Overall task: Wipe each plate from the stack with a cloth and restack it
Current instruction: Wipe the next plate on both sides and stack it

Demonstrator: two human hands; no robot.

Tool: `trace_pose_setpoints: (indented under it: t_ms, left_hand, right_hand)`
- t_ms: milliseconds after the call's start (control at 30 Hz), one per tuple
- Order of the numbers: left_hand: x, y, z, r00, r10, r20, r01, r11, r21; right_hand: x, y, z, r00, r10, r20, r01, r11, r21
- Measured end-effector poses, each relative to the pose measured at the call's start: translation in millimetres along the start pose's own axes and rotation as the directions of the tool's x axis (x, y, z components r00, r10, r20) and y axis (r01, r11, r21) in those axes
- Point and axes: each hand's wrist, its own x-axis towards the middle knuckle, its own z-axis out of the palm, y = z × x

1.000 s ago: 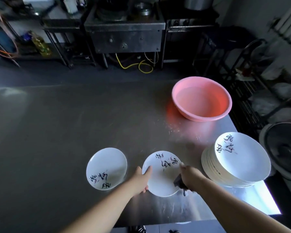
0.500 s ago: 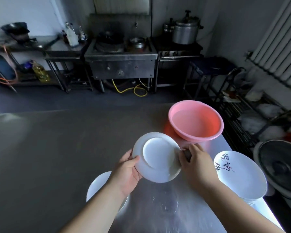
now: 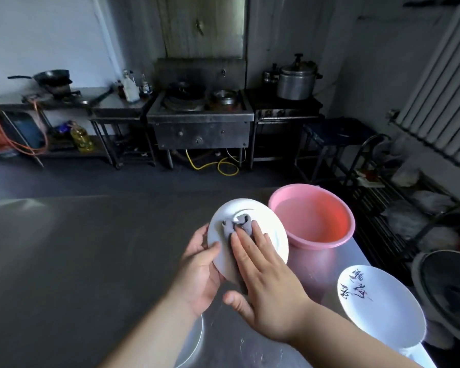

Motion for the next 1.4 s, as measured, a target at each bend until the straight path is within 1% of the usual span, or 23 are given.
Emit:
trace_pose_setpoints:
  t_ms: [67, 100, 167, 233, 267, 300, 400, 467, 500, 567, 633, 700, 833, 933, 1000, 1100, 1167, 1300, 1400]
  left_hand:
    - [0.8, 4.2, 0.7, 1.0, 0.006, -0.009, -0.005, 1.0, 0.002]
    - [-0.7, 5.8, 1.1, 1.0, 0.001, -0.006, -0.001, 1.0, 0.007]
    - [-4.3, 6.0, 1.6, 1.0, -0.016, -0.005, 0.016, 0.999, 0.034]
    - [-7.5, 4.2, 1.2, 1.0, -0.024, 0.002, 0.024, 0.997, 0.067]
    - [-8.4, 4.1, 1.5, 1.0, -0.018, 0.008, 0.018, 0.997, 0.07]
    - [-8.7, 5.1, 2.2, 1.0, -0.008, 0.013, 0.007, 0.998, 0.064]
    - [-6.7, 13.2, 4.2, 1.0, 0.024, 0.012, -0.024, 1.0, 0.005]
    - [-7.1, 17.6, 2.6, 0.999, 0.037, 0.026, -0.036, 0.999, -0.026]
    - [-8.7, 18.6, 1.5, 0.999, 0.039, 0.035, -0.038, 0.999, -0.027]
    - [-14.2, 16.8, 0.7, 0.998, 0.041, 0.044, -0.041, 0.999, -0.001]
    - [-19.9, 11.7, 0.9, 0.998, 0.032, 0.05, -0.033, 0.999, 0.022]
    - [-22.7, 9.0, 0.6, 0.998, 0.027, 0.054, -0.028, 1.0, 0.002]
    - [-19.0, 16.1, -0.6, 0.997, 0.076, 0.024, -0.075, 0.997, -0.029]
    - [-17.1, 17.3, -3.4, 0.996, 0.084, -0.015, -0.084, 0.996, -0.039]
    - [-18.5, 14.7, -5.0, 0.997, 0.071, -0.031, -0.072, 0.997, -0.033]
    - [-21.5, 14.1, -3.6, 0.997, 0.075, -0.028, -0.076, 0.997, -0.03]
    - [-21.7, 18.4, -1.5, 0.995, 0.095, -0.022, -0.095, 0.995, -0.034]
    - [-21.2, 28.3, 1.0, 0.993, 0.117, -0.021, -0.118, 0.991, -0.067]
    - [-26.5, 28.4, 1.3, 0.995, 0.099, -0.024, -0.1, 0.992, -0.079]
  right_hand:
    - [-10.8, -4.4, 0.0, 0.998, -0.054, 0.01, 0.055, 0.997, -0.053]
    - [-10.2, -2.6, -1.9, 0.998, -0.059, 0.007, 0.059, 0.994, -0.087]
    - [2.8, 6.7, -8.2, 1.0, -0.006, -0.009, 0.005, 0.988, -0.156]
    - [22.6, 17.3, -18.2, 0.995, 0.098, -0.022, -0.1, 0.97, -0.22]
    - [29.7, 20.5, -22.6, 0.991, 0.132, -0.02, -0.133, 0.963, -0.235]
    - [32.8, 21.3, -24.4, 0.991, 0.135, -0.018, -0.135, 0.963, -0.232]
    - [16.5, 6.6, -18.8, 1.0, 0.012, -0.023, -0.016, 0.989, -0.144]
    - [-0.5, -6.5, -14.7, 0.998, -0.063, -0.027, 0.059, 0.99, -0.126]
    - [-4.4, -7.5, -13.6, 0.996, -0.074, -0.041, 0.068, 0.989, -0.133]
    - [3.0, 0.1, -17.2, 0.995, -0.044, -0.085, 0.032, 0.99, -0.136]
    - [20.6, 14.3, -25.6, 0.992, 0.044, -0.121, -0.061, 0.988, -0.141]
    - [32.1, 24.6, -33.5, 0.988, 0.084, -0.128, -0.103, 0.984, -0.146]
    - [7.6, 7.7, -20.5, 0.991, 0.048, -0.128, -0.058, 0.996, -0.071]
    - [-15.9, -7.4, -6.5, 0.989, 0.065, -0.133, -0.074, 0.995, -0.063]
    - [-6.2, 1.5, -8.3, 0.987, 0.078, -0.137, -0.089, 0.993, -0.078]
    - [20.5, 21.7, -21.9, 0.98, 0.131, -0.149, -0.139, 0.989, -0.043]
    - [21.6, 21.0, -23.3, 0.974, 0.151, -0.167, -0.153, 0.988, -0.001]
    - [-14.6, -5.6, -6.4, 0.964, 0.17, -0.204, -0.144, 0.98, 0.136]
    - [-11.6, 0.9, -15.8, 0.949, 0.208, -0.239, -0.162, 0.967, 0.196]
